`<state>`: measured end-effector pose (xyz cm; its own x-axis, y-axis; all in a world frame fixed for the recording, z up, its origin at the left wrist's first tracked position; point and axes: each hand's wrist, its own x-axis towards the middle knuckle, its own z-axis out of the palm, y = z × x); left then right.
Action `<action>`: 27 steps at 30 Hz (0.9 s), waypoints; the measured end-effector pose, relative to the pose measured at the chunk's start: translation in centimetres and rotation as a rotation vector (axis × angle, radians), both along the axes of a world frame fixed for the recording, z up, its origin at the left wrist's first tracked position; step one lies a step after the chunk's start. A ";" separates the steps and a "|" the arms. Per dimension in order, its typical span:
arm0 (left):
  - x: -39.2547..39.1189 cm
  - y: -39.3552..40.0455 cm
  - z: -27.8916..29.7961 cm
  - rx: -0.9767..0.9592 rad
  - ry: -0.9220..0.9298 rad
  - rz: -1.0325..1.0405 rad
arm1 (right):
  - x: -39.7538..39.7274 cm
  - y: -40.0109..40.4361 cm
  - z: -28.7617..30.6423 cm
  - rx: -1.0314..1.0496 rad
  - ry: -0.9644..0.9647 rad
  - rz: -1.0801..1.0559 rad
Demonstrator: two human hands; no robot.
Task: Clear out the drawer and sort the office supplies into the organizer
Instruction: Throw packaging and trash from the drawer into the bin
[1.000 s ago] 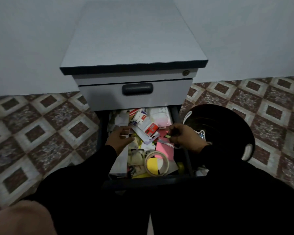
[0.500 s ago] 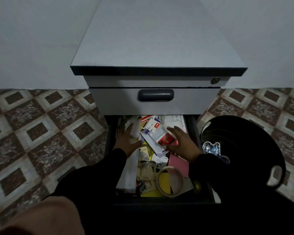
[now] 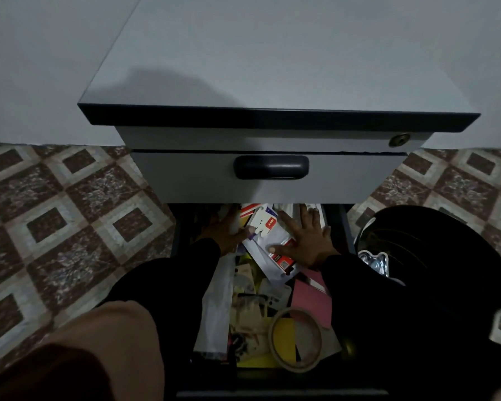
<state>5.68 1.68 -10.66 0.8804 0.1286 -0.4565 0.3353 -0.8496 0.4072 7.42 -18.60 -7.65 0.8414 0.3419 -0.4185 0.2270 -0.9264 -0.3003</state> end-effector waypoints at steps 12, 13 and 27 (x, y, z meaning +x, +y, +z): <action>-5.1 -1.4 0.4 0.013 0.117 -0.107 | -2.2 -2.2 0.7 0.053 0.095 0.060; -5.7 -1.4 0.5 0.010 0.123 -0.116 | -2.6 -2.4 0.9 0.062 0.113 0.060; -11.5 -2.3 3.8 -0.101 0.114 -0.047 | -7.5 -3.7 2.7 0.155 0.157 -0.049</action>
